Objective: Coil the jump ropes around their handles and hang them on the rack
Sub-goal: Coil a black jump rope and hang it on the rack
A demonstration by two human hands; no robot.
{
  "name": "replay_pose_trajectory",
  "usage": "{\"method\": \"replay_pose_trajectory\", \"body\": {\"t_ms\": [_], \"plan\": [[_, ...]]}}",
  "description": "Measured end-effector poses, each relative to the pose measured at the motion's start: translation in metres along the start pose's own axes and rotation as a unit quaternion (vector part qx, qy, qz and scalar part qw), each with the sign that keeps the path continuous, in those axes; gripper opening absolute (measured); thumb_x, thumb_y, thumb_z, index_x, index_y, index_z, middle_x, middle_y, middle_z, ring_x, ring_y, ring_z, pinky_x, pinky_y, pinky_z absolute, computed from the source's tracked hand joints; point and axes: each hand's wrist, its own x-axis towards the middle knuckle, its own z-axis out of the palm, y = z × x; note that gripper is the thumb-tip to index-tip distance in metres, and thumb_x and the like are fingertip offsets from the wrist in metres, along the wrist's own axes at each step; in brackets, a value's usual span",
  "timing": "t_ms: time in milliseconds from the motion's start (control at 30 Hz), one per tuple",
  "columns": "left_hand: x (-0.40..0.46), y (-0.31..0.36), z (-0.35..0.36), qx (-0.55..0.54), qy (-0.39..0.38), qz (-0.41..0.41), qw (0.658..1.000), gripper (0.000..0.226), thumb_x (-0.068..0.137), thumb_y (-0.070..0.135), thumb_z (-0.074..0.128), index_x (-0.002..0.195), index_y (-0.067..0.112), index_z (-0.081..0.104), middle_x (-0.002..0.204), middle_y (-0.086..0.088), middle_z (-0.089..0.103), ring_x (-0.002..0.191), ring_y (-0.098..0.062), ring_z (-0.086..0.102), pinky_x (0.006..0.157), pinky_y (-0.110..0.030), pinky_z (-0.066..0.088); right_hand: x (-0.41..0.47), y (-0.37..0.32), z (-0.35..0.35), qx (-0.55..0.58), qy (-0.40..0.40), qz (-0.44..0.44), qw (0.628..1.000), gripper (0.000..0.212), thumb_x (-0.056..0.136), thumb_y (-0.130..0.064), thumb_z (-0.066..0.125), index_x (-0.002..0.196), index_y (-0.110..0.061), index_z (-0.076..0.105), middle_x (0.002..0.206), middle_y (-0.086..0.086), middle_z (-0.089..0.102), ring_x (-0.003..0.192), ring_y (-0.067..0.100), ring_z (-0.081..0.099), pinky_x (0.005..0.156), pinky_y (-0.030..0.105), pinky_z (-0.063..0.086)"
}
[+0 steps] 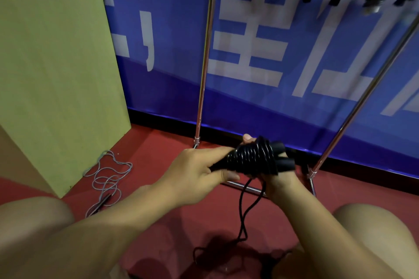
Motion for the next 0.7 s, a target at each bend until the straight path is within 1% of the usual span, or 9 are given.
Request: {"method": "replay_pose_trajectory", "body": {"t_ms": [67, 133, 233, 300, 400, 500, 533, 600, 700], "plan": [[0.005, 0.002, 0.000, -0.077, 0.029, -0.045, 0.996, 0.025, 0.085, 0.048, 0.073, 0.108, 0.040, 0.070, 0.092, 0.024, 0.072, 0.088, 0.008, 0.064, 0.080, -0.021, 0.051, 0.001, -0.002, 0.006, -0.012, 0.034, 0.021, 0.999, 0.038, 0.094, 0.002, 0.045, 0.060, -0.015, 0.048, 0.045, -0.002, 0.043, 0.042, 0.013, 0.034, 0.046, 0.026, 0.028], [0.011, 0.005, 0.000, -0.131, 0.062, -0.071, 0.987, 0.019, 0.083, 0.039, 0.074, 0.102, 0.038, 0.071, 0.084, 0.024, 0.070, 0.081, 0.011, 0.060, 0.076, -0.014, 0.047, 0.002, -0.006, 0.010, -0.001, 0.026, 0.023, 0.999, 0.034, 0.095, -0.006, 0.043, 0.063, -0.016, 0.046, 0.047, 0.000, 0.039, 0.041, 0.012, 0.028, 0.043, 0.025, 0.025], [0.015, 0.006, -0.001, -0.178, 0.110, -0.119, 0.971, 0.015, 0.082, 0.034, 0.073, 0.093, 0.024, 0.071, 0.073, 0.001, 0.066, 0.063, -0.006, 0.059, 0.058, -0.016, 0.047, 0.002, -0.006, 0.012, -0.007, -0.001, 0.023, 1.000, 0.034, 0.102, -0.023, 0.045, 0.071, -0.013, 0.054, 0.051, 0.001, 0.040, 0.041, 0.011, 0.028, 0.043, 0.025, 0.027], [0.017, 0.004, -0.001, -0.187, 0.132, -0.141, 0.963, 0.014, 0.081, 0.034, 0.069, 0.090, 0.023, 0.069, 0.072, 0.003, 0.065, 0.057, -0.009, 0.059, 0.053, -0.015, 0.044, 0.002, -0.002, 0.014, -0.024, -0.010, 0.026, 0.999, 0.035, 0.103, -0.029, 0.044, 0.077, -0.012, 0.058, 0.052, 0.000, 0.042, 0.041, 0.010, 0.030, 0.044, 0.025, 0.028], [0.016, -0.006, 0.000, -0.173, 0.151, -0.165, 0.959, 0.007, 0.083, 0.034, 0.071, 0.083, 0.028, 0.067, 0.061, 0.007, 0.061, 0.053, -0.007, 0.057, 0.054, -0.017, 0.043, 0.000, 0.003, 0.018, -0.047, -0.020, 0.021, 0.998, 0.036, 0.105, -0.032, 0.042, 0.081, -0.010, 0.057, 0.053, 0.000, 0.046, 0.040, 0.009, 0.032, 0.045, 0.026, 0.030], [0.015, -0.016, 0.001, -0.146, 0.175, -0.185, 0.956, 0.009, 0.089, 0.024, 0.073, 0.084, 0.029, 0.068, 0.062, 0.002, 0.061, 0.053, -0.009, 0.057, 0.056, -0.021, 0.045, -0.001, 0.009, 0.018, -0.082, -0.040, -0.005, 0.996, 0.034, 0.105, -0.030, 0.040, 0.083, -0.010, 0.057, 0.057, -0.001, 0.050, 0.044, 0.008, 0.036, 0.049, 0.027, 0.031], [0.016, -0.018, 0.000, -0.136, 0.186, -0.196, 0.953, 0.007, 0.090, 0.021, 0.072, 0.086, 0.026, 0.070, 0.064, -0.005, 0.064, 0.052, -0.009, 0.058, 0.057, -0.024, 0.047, -0.001, 0.011, 0.017, -0.110, -0.048, -0.023, 0.993, 0.032, 0.105, -0.030, 0.040, 0.086, -0.013, 0.059, 0.059, -0.002, 0.051, 0.046, 0.007, 0.038, 0.051, 0.028, 0.032], [0.017, -0.022, -0.001, -0.119, 0.199, -0.221, 0.947, 0.002, 0.091, 0.019, 0.071, 0.091, 0.018, 0.071, 0.077, -0.016, 0.071, 0.051, -0.010, 0.059, 0.059, -0.029, 0.049, -0.002, 0.017, 0.017, -0.176, -0.066, -0.068, 0.980, 0.025, 0.102, -0.034, 0.042, 0.092, -0.028, 0.064, 0.060, -0.011, 0.055, 0.050, 0.003, 0.043, 0.057, 0.028, 0.035], [0.017, -0.025, -0.001, -0.099, 0.202, -0.253, 0.941, 0.008, 0.091, 0.022, 0.071, 0.091, 0.015, 0.072, 0.081, -0.016, 0.073, 0.051, -0.011, 0.061, 0.062, -0.038, 0.054, -0.005, 0.024, 0.019, -0.244, -0.085, -0.106, 0.960, 0.023, 0.094, -0.037, 0.043, 0.095, -0.053, 0.060, 0.058, -0.018, 0.056, 0.055, 0.003, 0.048, 0.062, 0.032, 0.041]]}}
